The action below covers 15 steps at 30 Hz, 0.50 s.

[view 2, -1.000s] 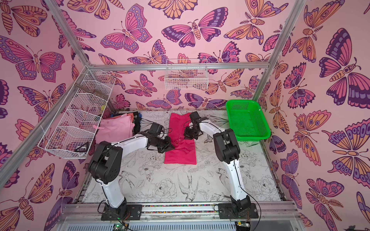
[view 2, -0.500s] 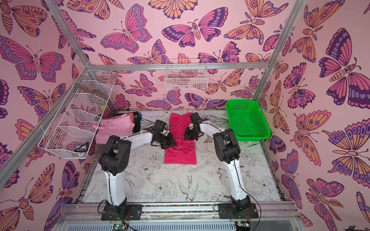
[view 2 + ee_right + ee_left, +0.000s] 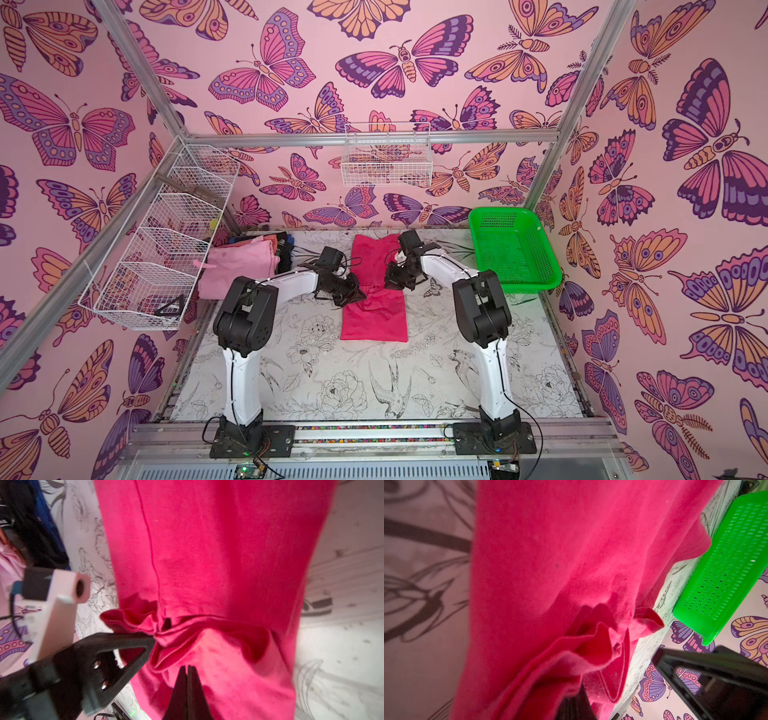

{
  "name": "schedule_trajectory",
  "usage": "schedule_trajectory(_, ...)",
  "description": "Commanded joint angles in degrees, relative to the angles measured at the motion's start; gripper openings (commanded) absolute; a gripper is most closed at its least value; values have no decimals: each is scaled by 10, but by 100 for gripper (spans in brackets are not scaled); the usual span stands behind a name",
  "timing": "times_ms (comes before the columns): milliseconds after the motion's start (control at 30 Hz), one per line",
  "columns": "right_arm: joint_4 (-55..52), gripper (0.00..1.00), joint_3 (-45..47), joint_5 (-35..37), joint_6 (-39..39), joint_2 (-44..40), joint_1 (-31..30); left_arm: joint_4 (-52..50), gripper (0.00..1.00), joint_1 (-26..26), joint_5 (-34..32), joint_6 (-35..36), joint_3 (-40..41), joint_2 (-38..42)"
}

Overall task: Fold and stack t-shirts
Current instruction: Smooth out the T-shirt at the center of the board.

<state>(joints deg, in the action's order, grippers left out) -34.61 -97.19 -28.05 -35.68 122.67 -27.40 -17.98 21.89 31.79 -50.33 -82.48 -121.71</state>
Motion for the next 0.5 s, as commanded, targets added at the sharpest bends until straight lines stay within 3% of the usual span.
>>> schedule_trajectory(0,-17,0,25,7,13,-57,-3,-1,0,-5,6,5,-19,-19)
schedule_trajectory(233,17,0,90,4,-5,-78,-13,-1,0,-8,4,3,-28,-28)
schedule_trajectory(467,24,0,90,1,-6,-62,-29,-1,0,-18,2,5,-29,-32)
